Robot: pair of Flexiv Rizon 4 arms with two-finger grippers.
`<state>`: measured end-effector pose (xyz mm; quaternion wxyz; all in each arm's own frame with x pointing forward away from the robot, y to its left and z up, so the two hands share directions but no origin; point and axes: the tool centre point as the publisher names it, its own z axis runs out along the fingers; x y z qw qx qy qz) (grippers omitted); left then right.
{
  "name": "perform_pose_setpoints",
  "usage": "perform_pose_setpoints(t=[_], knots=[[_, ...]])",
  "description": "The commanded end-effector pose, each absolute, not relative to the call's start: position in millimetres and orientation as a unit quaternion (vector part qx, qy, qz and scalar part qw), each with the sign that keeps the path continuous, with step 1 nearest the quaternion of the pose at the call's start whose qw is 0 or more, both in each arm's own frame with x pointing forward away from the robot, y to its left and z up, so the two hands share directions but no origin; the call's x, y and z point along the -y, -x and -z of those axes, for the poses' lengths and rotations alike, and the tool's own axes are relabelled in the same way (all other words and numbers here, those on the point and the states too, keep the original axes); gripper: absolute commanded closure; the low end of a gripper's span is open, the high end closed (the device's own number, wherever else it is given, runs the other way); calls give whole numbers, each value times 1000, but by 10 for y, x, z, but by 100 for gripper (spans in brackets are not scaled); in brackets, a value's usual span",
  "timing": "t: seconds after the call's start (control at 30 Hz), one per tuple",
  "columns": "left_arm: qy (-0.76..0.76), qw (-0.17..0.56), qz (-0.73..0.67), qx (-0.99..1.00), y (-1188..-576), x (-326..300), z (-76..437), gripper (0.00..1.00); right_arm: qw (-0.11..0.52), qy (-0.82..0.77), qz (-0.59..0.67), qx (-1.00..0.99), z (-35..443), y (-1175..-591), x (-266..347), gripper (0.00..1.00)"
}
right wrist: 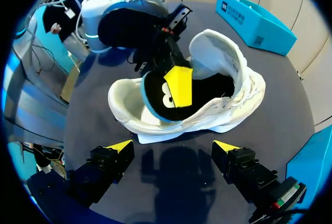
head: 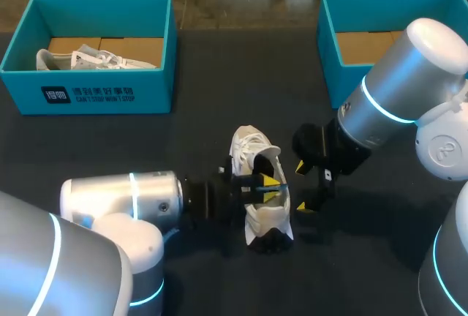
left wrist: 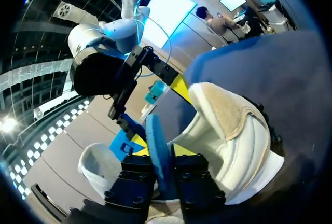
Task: Take the shoe out of the shoebox, open the shoe tongue, remove and reinsert the insole, then place the shoe into the shoebox
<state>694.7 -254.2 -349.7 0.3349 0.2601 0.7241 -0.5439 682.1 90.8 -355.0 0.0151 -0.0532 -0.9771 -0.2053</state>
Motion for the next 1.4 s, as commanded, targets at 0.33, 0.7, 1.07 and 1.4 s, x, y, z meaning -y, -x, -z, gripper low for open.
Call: perform_pose_setpoints(t=[0.33,0.7,1.07,1.4], knots=[[-272,303,539,-737,-6771,2335,3277,81,15,53,205,977,3563,-6821,-919,0],[-298,305,513,-745,-6841,2540,3533,100,15,53,205,977,3563,-6821,-919,0],[-281,288,516,-756,-6893,2477,3445,74,15,53,205,977,3563,-6821,-919,0],[-253,260,536,-762,-6761,2247,3166,38,15,53,205,977,3563,-6821,-919,0]])
